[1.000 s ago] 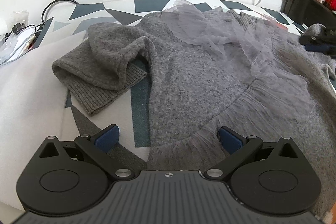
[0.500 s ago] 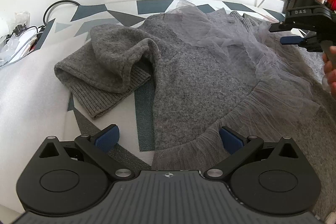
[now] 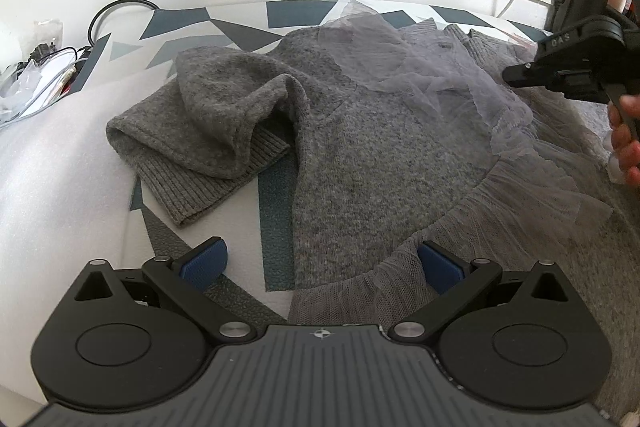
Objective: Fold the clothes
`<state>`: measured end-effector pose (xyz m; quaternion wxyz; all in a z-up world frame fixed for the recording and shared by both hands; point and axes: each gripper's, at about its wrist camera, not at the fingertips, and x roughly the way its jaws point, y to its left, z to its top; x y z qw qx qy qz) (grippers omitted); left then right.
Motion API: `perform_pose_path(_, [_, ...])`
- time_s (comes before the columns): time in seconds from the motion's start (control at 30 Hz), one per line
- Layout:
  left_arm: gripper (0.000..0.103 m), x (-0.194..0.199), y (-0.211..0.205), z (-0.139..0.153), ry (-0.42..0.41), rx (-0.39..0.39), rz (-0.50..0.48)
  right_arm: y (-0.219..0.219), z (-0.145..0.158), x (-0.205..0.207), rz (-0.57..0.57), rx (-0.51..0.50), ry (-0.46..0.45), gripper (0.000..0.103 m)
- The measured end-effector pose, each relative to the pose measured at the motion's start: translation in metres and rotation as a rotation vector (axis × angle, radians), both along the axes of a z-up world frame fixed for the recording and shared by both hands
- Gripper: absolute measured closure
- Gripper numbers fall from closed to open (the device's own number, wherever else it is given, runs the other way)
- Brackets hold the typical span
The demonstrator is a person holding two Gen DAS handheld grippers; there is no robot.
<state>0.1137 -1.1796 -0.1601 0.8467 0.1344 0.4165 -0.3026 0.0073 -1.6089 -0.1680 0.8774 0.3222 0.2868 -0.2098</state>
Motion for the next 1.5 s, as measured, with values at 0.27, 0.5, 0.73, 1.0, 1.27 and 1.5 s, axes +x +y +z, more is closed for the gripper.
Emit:
perform_pose_path(0.27, [0.0, 0.001, 0.0, 0.0, 0.0, -0.001, 0.002, -0.008, 0.021, -0.049, -0.055, -0.085, -0.043, 0.102])
perform_pose_path(0.5, [0.0, 0.001, 0.001, 0.0, -0.001, -0.003, -0.001, -0.028, 0.019, -0.093, -0.16, -0.084, -0.027, 0.103])
perform_pose_path(0.73, [0.0, 0.001, 0.0, 0.0, -0.002, -0.003, 0.003, -0.03, 0.017, -0.091, -0.13, 0.02, -0.08, 0.067])
perform_pose_path(1.0, [0.0, 0.0, 0.0, 0.0, -0.004, -0.003, 0.005, 0.004, 0.015, -0.015, 0.02, -0.086, -0.047, 0.049])
perform_pose_path(1.27, [0.0, 0.002, 0.0, 0.001, 0.0, 0.001, -0.005, 0.017, -0.004, 0.047, 0.16, -0.196, 0.08, 0.07])
perform_pose_path(1.5, [0.0, 0.006, -0.001, 0.002, 0.018, 0.008, 0.004, 0.008, 0.005, 0.018, 0.121, -0.175, 0.033, 0.102])
